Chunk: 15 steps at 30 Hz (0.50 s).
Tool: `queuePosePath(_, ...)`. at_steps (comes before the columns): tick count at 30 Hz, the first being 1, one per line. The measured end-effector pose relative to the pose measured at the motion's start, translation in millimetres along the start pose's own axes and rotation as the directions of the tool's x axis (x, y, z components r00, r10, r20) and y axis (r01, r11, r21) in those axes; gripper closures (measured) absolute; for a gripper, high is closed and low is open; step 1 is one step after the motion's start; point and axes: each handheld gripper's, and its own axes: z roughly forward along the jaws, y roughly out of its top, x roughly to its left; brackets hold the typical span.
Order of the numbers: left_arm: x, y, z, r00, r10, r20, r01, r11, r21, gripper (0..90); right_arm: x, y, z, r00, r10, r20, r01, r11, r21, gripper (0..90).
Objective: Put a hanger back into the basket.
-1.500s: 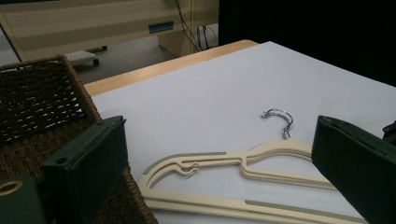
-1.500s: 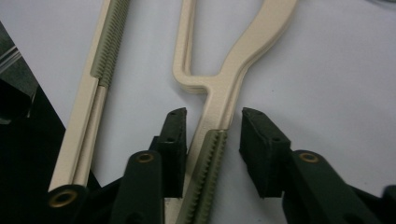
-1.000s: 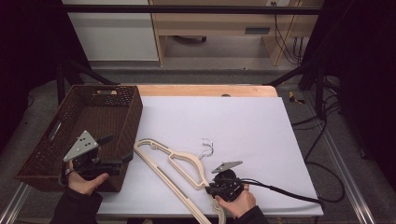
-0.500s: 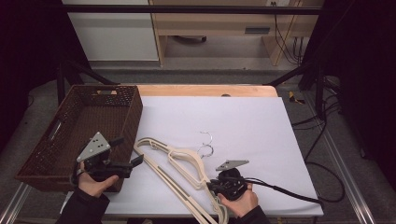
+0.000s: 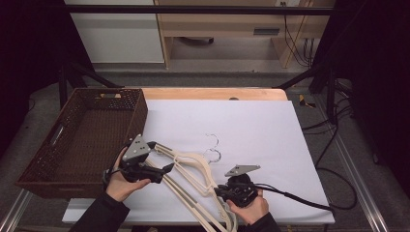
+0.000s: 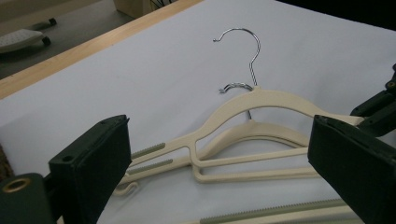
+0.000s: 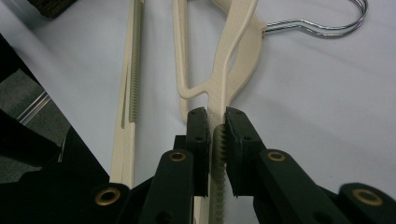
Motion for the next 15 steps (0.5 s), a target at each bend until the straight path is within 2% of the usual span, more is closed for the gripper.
queuePosePath(1, -0.1, 2.2, 11.4, 0.9999, 0.008, 0.013, -0.008, 0.9997, 0.024, 6.7, 0.6, 0.2, 0.2, 1.0, 0.009, 0.0, -0.009, 1.0, 0.0, 80.9)
queuePosePath(2, -0.1, 2.2, 11.4, 0.9999, 0.008, 0.013, -0.008, 0.9997, 0.024, 6.8, 0.6, 0.2, 0.2, 1.0, 0.009, 0.0, -0.009, 1.0, 0.0, 80.9)
queuePosePath(3, -0.6, 3.7, 23.6, 0.9996, 0.024, 0.017, -0.025, 0.9982, 0.054, 7.2, 0.1, 0.0, 0.3, 1.0, 0.001, -0.001, -0.001, 1.0, -0.002, 80.9)
queuePosePath(4, -0.6, 3.7, 23.6, 0.9996, 0.024, 0.017, -0.025, 0.9982, 0.054, 7.4, 0.6, 0.2, 0.2, 1.0, 0.008, -0.001, -0.008, 1.0, 0.0, 80.9)
queuePosePath(6, -0.5, 4.6, 40.4, 0.9987, 0.043, 0.027, -0.045, 0.9946, 0.093, 8.3, -0.5, -0.2, 0.4, 1.0, -0.008, 0.001, 0.008, 0.9999, -0.006, 80.9)
queuePosePath(8, -0.3, 4.7, 44.3, 0.9985, 0.045, 0.033, -0.048, 0.9938, 0.1, 8.9, -0.5, -0.1, 0.2, 1.0, -0.008, -0.001, 0.008, 0.9999, -0.007, 80.9)
queuePosePath(9, 0.0, 4.6, 54.6, 0.9974, 0.048, 0.055, -0.054, 0.9912, 0.121, 9.3, -0.5, -0.1, 0.0, 1.0, -0.01, -0.002, 0.01, 0.9999, -0.007, 81.0)
queuePosePath(10, 0.0, 4.6, 54.6, 0.9974, 0.048, 0.055, -0.054, 0.9912, 0.121, 9.6, -0.5, -0.2, 0.0, 0.9999, -0.011, -0.002, 0.011, 0.9999, -0.007, 81.0)
queuePosePath(11, -0.8, 4.1, 62.1, 0.9955, 0.06, 0.074, -0.07, 0.9877, 0.14, 10.2, -0.4, -0.1, 0.0, 1.0, -0.008, -0.003, 0.008, 1.0, -0.006, 80.9)
queuePosePath(13, -1.2, 3.5, 65.6, 0.9949, 0.065, 0.077, -0.076, 0.9866, 0.145, 11.9, -0.1, -0.1, -0.2, 1.0, -0.006, -0.002, 0.006, 1.0, -0.006, 81.0)
queuePosePath(15, -1.3, 1.5, 75.7, 0.9929, 0.084, 0.084, -0.098, 0.98, 0.174, 15.1, 0.0, -0.1, -0.7, 1.0, -0.005, -0.003, 0.005, 1.0, -0.003, 81.0)
